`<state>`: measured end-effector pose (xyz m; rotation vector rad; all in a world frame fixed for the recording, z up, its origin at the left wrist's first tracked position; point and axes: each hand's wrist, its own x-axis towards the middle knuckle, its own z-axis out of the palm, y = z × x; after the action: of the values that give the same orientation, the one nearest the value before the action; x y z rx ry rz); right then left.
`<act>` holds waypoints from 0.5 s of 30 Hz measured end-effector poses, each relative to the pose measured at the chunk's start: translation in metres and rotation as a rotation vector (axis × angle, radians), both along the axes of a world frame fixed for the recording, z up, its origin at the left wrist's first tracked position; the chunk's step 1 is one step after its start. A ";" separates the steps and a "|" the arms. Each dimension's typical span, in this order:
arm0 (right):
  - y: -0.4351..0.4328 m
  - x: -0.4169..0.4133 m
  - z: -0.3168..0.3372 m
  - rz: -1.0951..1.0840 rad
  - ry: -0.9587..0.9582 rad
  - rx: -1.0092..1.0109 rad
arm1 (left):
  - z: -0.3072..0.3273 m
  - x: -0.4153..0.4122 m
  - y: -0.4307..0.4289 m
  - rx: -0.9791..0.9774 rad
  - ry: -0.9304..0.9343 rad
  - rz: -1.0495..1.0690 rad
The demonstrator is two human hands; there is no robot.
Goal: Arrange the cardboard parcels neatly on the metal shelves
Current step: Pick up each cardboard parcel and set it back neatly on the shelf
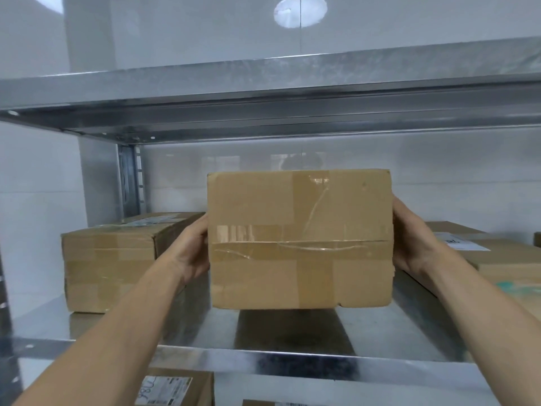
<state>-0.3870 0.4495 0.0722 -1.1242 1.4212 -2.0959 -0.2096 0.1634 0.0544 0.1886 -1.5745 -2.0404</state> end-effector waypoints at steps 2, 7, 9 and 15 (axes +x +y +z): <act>0.002 -0.006 -0.001 0.042 0.021 -0.013 | 0.000 -0.001 -0.006 -0.018 0.009 -0.001; 0.005 -0.012 -0.003 0.125 0.121 0.047 | 0.000 -0.009 -0.012 -0.107 -0.013 0.036; 0.005 -0.013 -0.003 0.081 0.153 0.056 | 0.000 -0.012 -0.013 -0.148 -0.011 0.043; 0.007 -0.023 -0.006 0.036 0.141 -0.003 | -0.003 -0.021 -0.014 -0.124 0.040 0.133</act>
<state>-0.4101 0.4565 0.0663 -1.3126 1.4486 -2.0293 -0.2306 0.1499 0.0510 0.1992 -1.6130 -1.8286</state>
